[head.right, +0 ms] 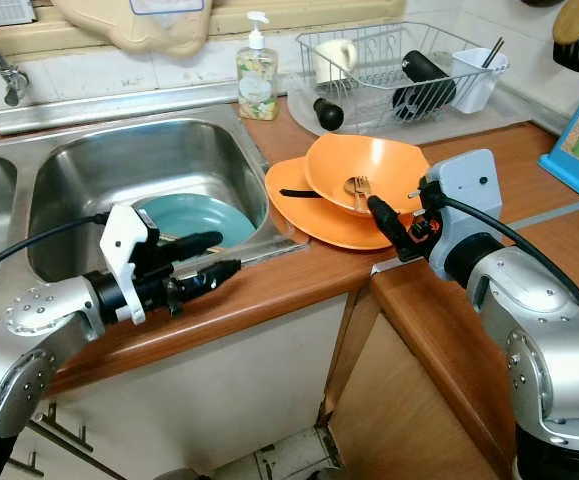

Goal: Kitchen organization

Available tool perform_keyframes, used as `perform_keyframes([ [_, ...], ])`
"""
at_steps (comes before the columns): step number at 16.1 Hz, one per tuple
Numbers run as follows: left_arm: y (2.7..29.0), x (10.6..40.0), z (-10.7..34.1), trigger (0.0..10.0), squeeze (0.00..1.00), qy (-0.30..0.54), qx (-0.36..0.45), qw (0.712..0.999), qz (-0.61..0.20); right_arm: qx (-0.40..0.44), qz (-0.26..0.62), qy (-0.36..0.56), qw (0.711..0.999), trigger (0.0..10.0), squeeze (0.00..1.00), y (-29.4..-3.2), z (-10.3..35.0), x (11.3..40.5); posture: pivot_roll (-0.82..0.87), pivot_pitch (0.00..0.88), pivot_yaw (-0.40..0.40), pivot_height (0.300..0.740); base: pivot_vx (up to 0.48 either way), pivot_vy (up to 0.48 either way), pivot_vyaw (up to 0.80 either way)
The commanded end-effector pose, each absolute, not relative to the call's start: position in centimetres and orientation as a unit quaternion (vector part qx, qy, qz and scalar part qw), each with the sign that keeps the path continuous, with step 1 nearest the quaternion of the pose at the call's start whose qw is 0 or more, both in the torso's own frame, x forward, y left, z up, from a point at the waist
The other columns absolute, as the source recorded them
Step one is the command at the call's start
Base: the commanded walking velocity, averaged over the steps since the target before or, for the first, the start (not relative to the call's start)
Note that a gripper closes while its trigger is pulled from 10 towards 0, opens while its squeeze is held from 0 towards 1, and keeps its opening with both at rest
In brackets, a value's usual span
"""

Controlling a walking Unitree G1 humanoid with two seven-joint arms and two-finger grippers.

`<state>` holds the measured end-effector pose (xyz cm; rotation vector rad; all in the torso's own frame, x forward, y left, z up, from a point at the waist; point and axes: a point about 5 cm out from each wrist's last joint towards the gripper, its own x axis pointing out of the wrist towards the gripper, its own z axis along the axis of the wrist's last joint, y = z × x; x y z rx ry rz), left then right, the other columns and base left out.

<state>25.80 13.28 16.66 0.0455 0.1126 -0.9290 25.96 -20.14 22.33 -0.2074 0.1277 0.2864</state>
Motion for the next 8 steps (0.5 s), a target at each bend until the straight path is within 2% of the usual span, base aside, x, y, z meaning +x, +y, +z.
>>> perform_keyframes([
  [1, 13.1, 25.6, 16.9, 10.0, 0.0, 0.051, 0.028, 0.888, -0.456, -0.105, 0.131, 0.071, 0.983, 10.0, 0.0, -20.1, 22.0, 26.0, -0.14, 0.0, 0.029, 0.74, 0.0, 0.0, 0.0],
  [8, 13.3, 25.8, 17.0, 10.0, 0.0, 0.05, 0.033, 0.892, -0.448, -0.099, 0.079, 0.093, 0.988, 10.0, 0.0, -21.4, 20.7, 26.4, -0.13, 0.0, 0.028, 0.74, 0.0, 0.0, 0.0],
])
